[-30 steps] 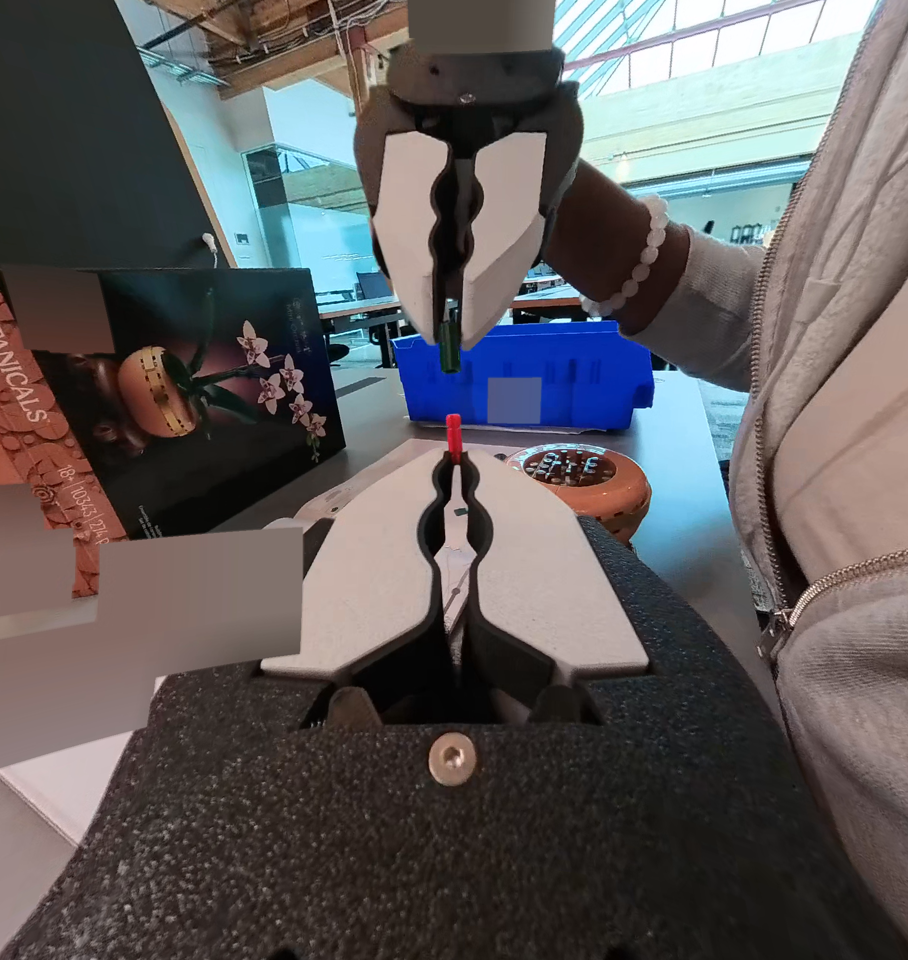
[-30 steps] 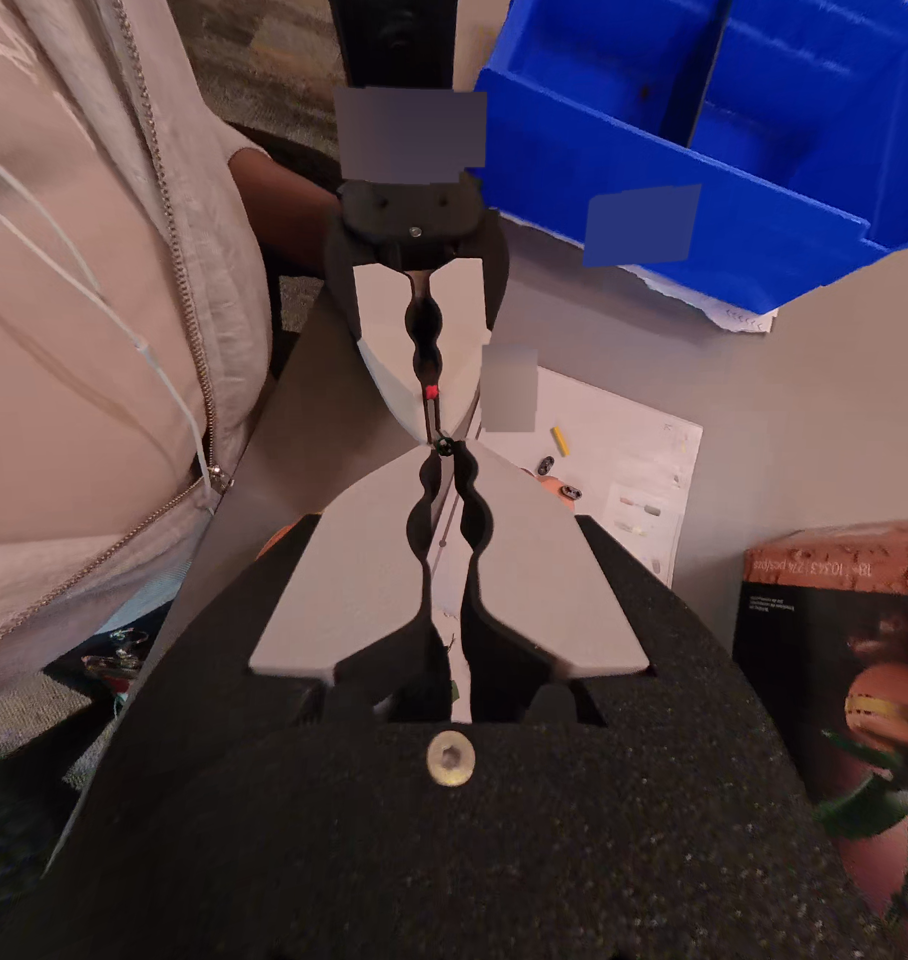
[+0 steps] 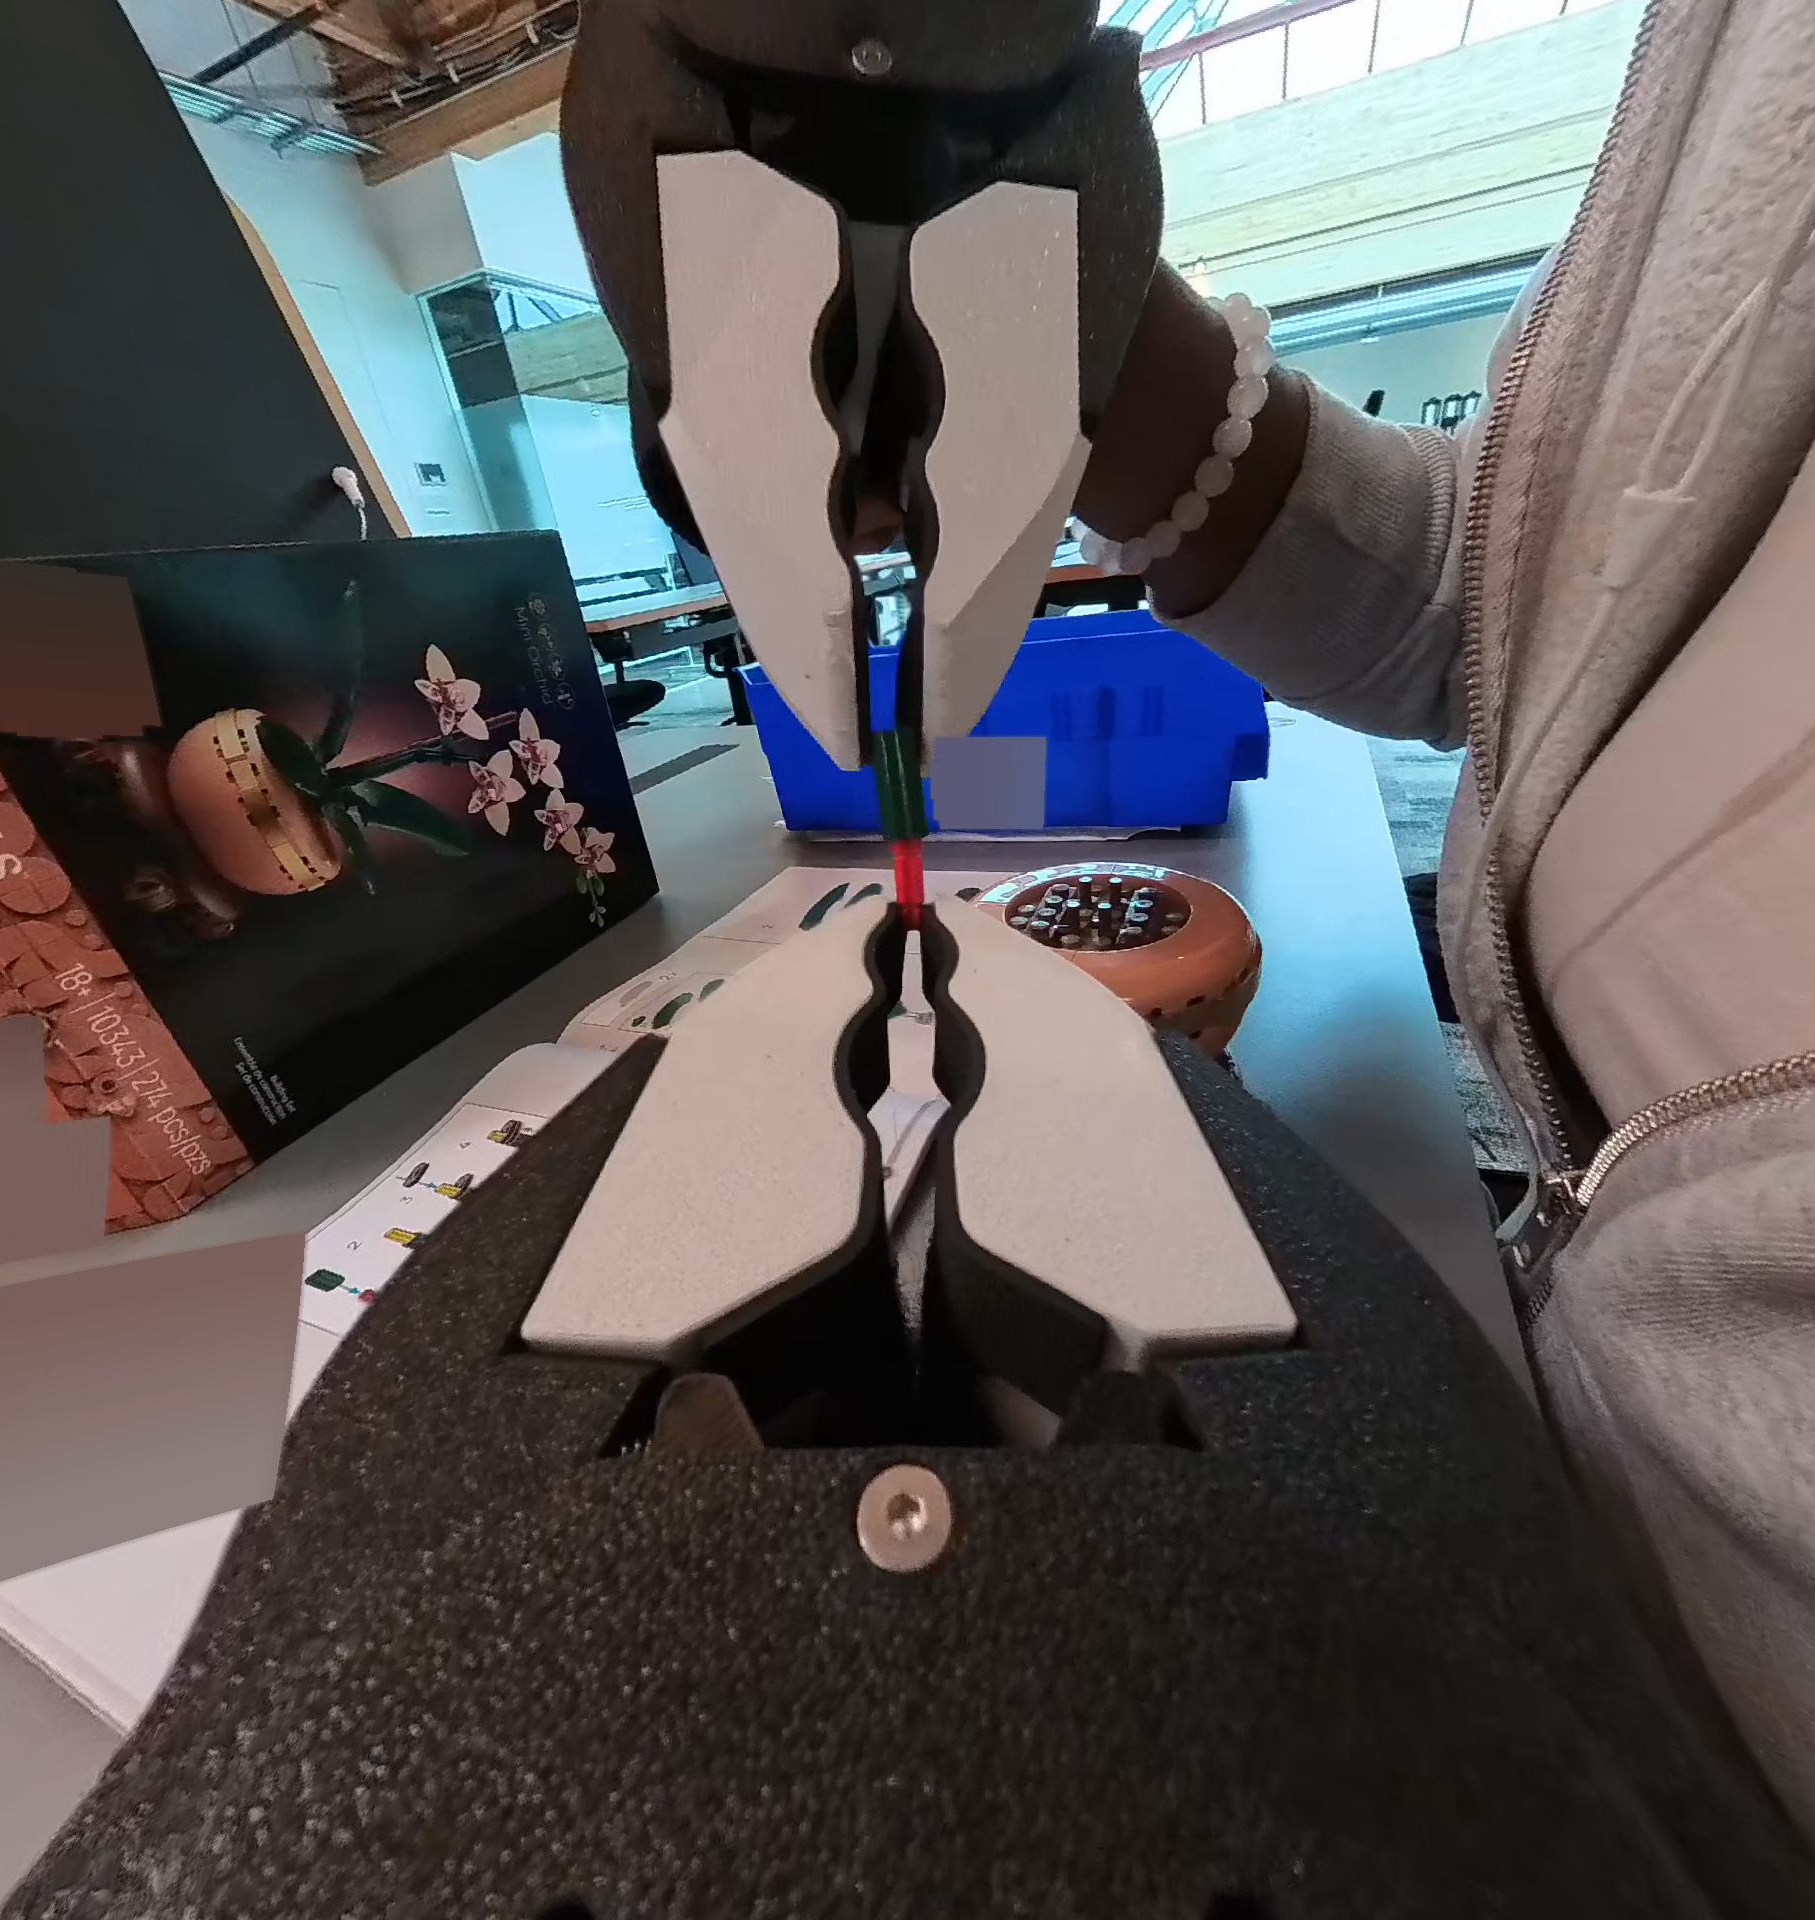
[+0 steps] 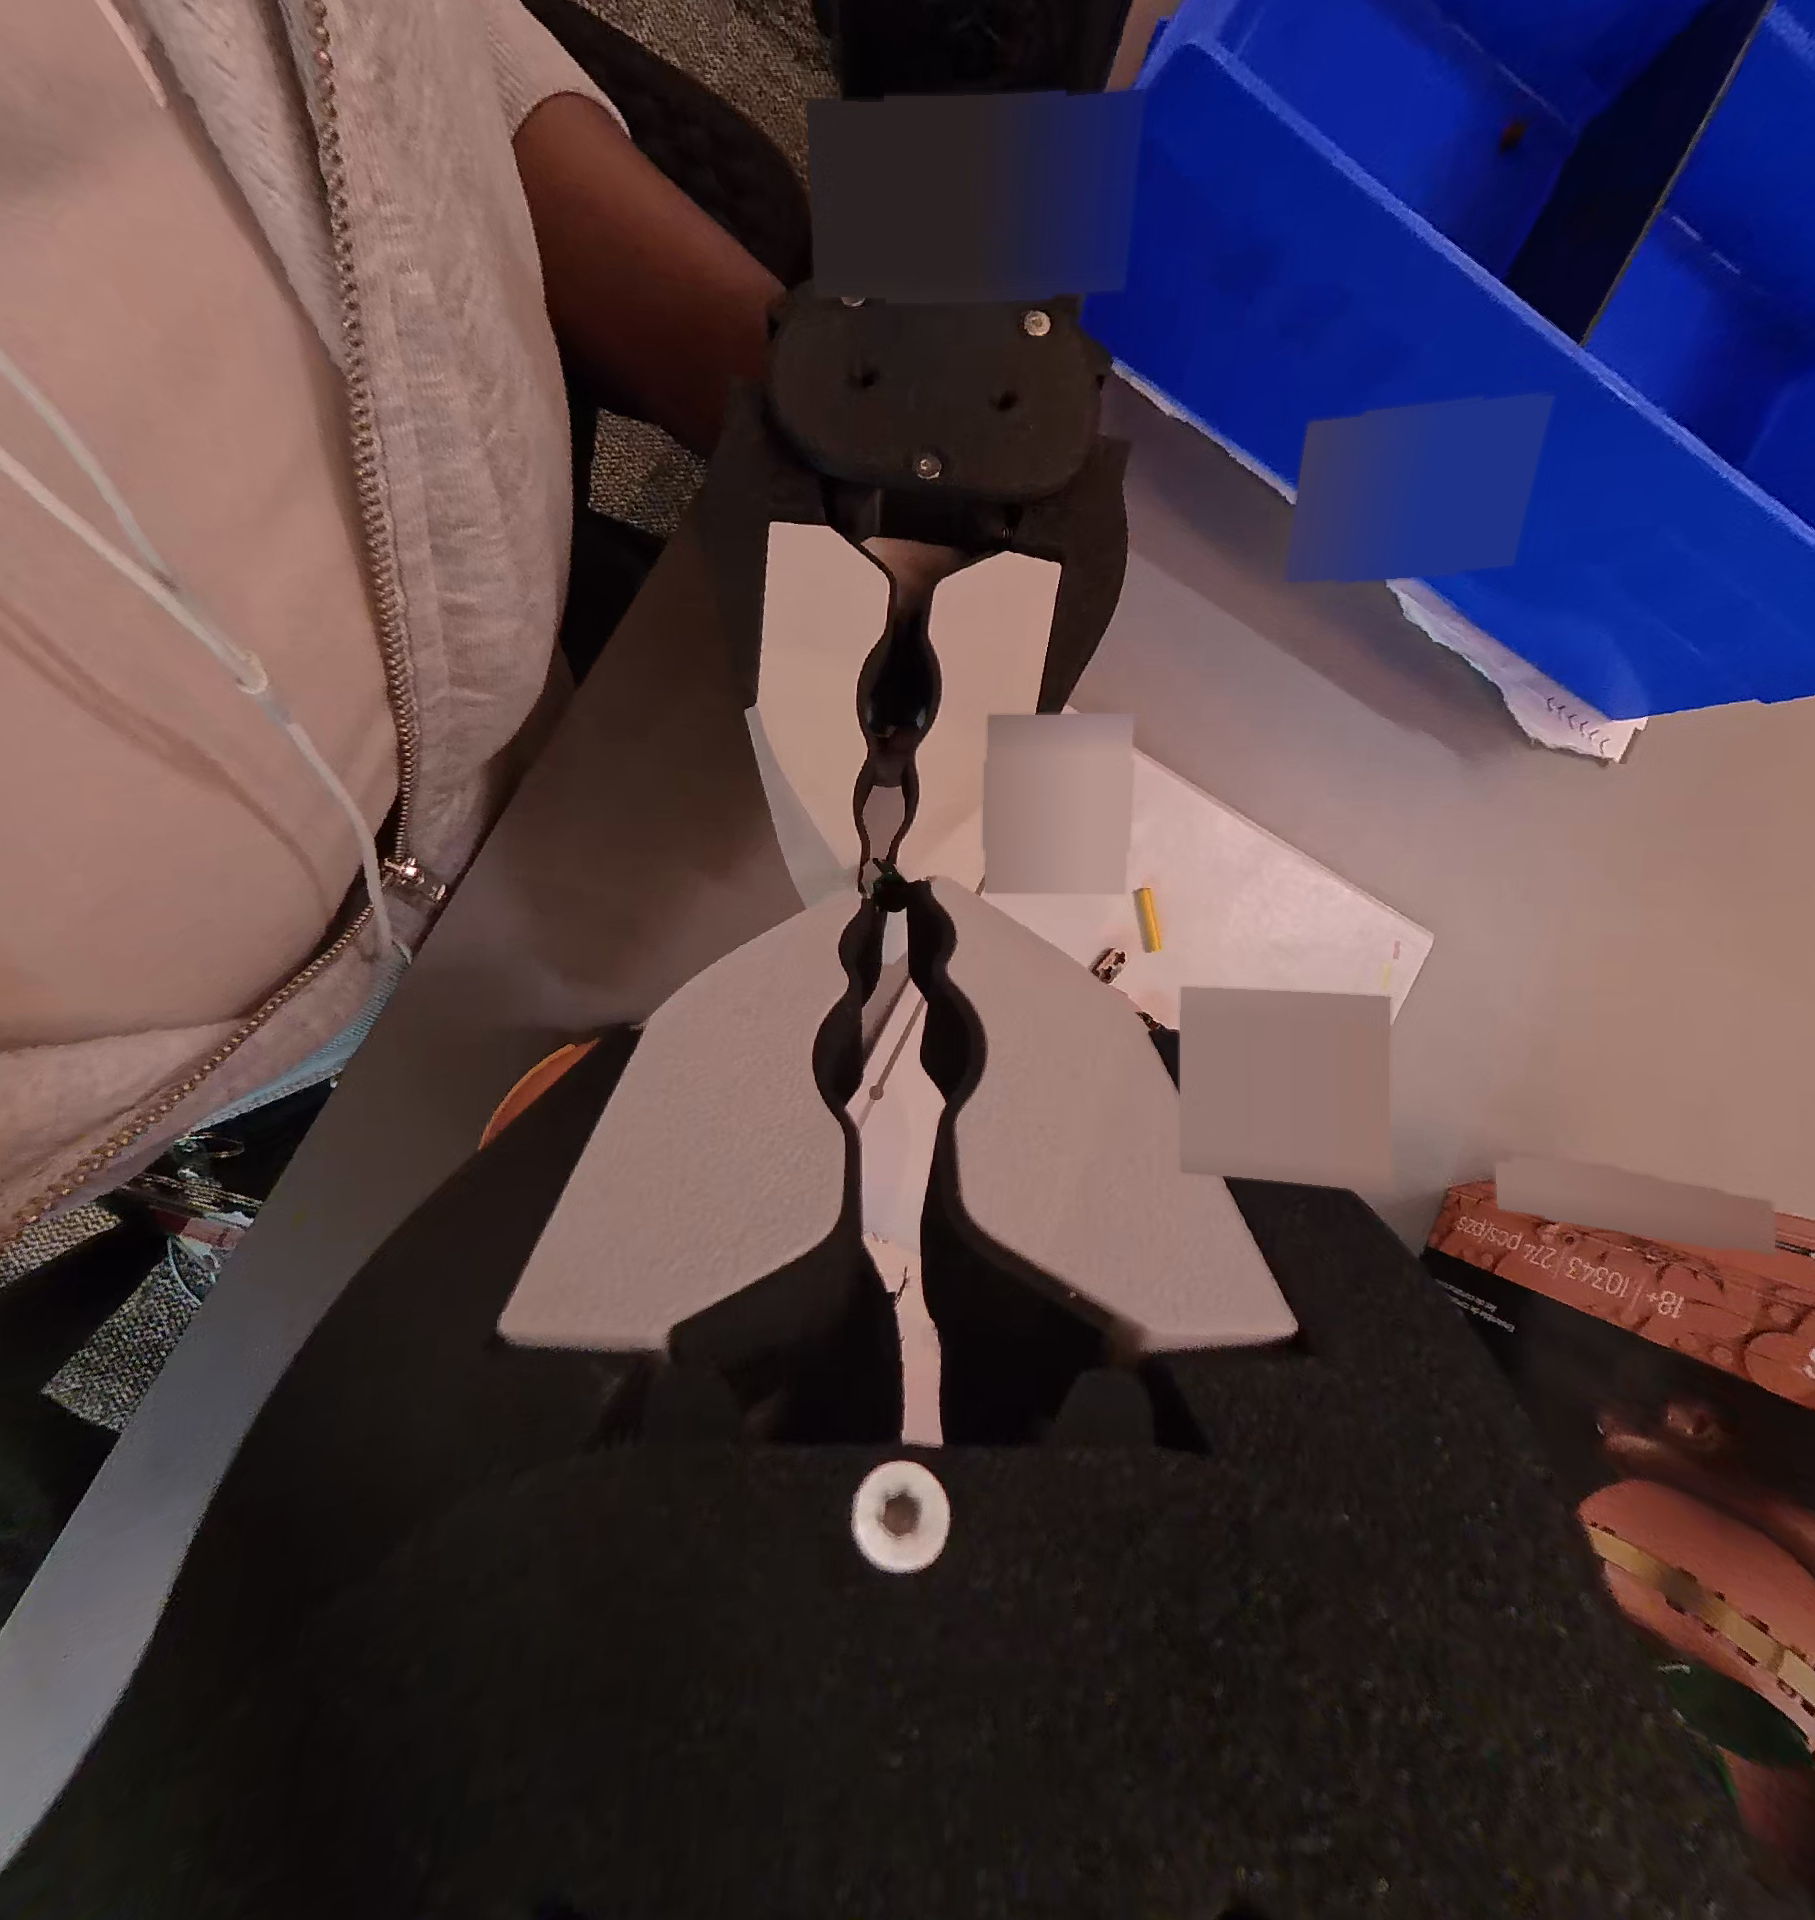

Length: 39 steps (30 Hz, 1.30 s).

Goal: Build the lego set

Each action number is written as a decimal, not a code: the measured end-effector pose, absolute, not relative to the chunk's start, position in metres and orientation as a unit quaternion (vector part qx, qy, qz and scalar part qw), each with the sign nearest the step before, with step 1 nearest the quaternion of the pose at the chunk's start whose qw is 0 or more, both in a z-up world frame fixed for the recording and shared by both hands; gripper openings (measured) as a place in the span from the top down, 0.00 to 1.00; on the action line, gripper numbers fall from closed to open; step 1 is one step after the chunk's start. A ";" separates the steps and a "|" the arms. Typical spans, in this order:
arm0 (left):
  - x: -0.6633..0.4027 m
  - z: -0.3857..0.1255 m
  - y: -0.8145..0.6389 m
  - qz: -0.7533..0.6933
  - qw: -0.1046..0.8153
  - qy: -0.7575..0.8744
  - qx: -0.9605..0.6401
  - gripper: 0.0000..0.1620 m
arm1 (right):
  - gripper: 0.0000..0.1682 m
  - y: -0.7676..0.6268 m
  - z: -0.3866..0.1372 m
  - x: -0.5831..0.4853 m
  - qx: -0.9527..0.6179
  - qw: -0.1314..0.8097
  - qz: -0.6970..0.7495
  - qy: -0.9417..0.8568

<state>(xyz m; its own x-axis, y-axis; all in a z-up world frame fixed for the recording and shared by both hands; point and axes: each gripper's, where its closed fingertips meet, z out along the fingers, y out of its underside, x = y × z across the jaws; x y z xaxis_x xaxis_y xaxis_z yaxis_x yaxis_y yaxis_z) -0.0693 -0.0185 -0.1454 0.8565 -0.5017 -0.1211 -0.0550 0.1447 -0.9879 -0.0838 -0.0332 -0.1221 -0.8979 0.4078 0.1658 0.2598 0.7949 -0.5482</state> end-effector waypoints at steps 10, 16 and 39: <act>-0.059 -0.154 -0.022 -0.265 0.649 0.206 -0.682 0.99 | 0.97 -0.031 -0.127 -0.072 -0.096 0.176 0.217 -0.956; -0.055 -0.142 -0.021 -0.321 0.631 0.193 -0.680 0.99 | 1.00 -0.029 -0.124 -0.070 -0.098 0.191 0.223 -0.951; -0.106 -0.162 0.007 -0.191 0.652 0.150 -0.718 0.99 | 0.95 0.007 -0.153 -0.070 -0.316 0.214 0.359 -0.852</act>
<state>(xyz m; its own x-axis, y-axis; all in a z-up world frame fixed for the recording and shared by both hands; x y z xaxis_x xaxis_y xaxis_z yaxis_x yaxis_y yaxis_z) -0.1058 0.0074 -0.1622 0.8820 -0.4647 0.0787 0.0332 -0.1053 -0.9939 -0.0698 0.0066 -0.1534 -0.7091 0.6915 0.1378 0.3837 0.5425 -0.7473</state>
